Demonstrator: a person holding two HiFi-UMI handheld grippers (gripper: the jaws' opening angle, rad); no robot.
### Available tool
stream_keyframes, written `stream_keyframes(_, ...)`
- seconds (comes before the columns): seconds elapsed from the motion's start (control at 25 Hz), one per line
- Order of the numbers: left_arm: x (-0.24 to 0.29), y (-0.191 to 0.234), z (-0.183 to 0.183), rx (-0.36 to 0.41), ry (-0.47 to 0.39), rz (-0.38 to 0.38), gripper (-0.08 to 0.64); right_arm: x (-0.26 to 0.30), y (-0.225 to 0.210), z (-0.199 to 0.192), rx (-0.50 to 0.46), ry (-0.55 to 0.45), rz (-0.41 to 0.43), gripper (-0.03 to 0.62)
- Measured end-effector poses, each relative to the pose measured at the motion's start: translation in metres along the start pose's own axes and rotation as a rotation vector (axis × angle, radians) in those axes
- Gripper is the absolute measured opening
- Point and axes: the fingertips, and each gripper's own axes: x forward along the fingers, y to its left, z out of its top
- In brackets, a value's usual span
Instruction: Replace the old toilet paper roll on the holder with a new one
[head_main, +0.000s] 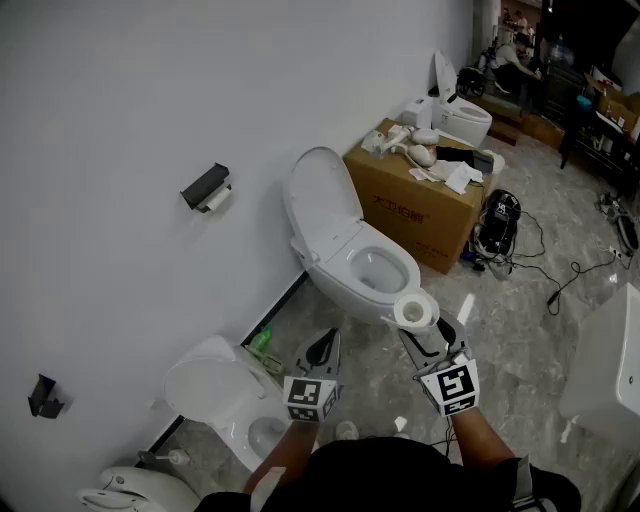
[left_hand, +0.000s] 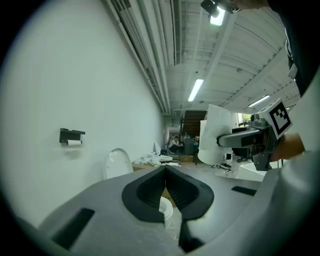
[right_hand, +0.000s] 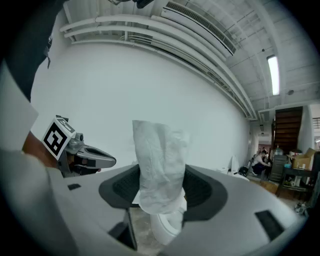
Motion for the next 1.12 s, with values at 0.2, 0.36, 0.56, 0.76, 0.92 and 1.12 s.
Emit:
stream_keyframes(0.2, -0.005, 0.004, 0.001, -0.008, -0.002, -0.007, 0.005, 0.004, 0.006, 0.000, -0.011, 0.010, -0.005, 0.253)
stream_keyframes(0.36, -0.007, 0.022, 0.004, 0.009, -0.006, 0.011, 0.005, 0.014, 0.010, -0.001, -0.010, 0.017, -0.011, 0.253)
stream_keyframes(0.56, -0.009, 0.051, 0.007, -0.004, -0.017, 0.021, 0.005, 0.028, 0.012, 0.005, 0.056, -0.024, -0.032, 0.258)
stream_keyframes(0.76, -0.008, 0.072, 0.001, -0.013, -0.022, -0.012, 0.005, 0.045, 0.019, 0.006, 0.088, -0.022, -0.055, 0.258)
stream_keyframes(0.92, -0.012, 0.089, -0.003, -0.004, -0.017, -0.021, 0.005, 0.056, 0.027, 0.009, 0.095, -0.025, -0.070, 0.259)
stream_keyframes(1.12, -0.006, 0.104, -0.004, 0.003, -0.005, -0.032, 0.005, 0.069, 0.029, 0.013, 0.100, -0.019, -0.082, 0.259)
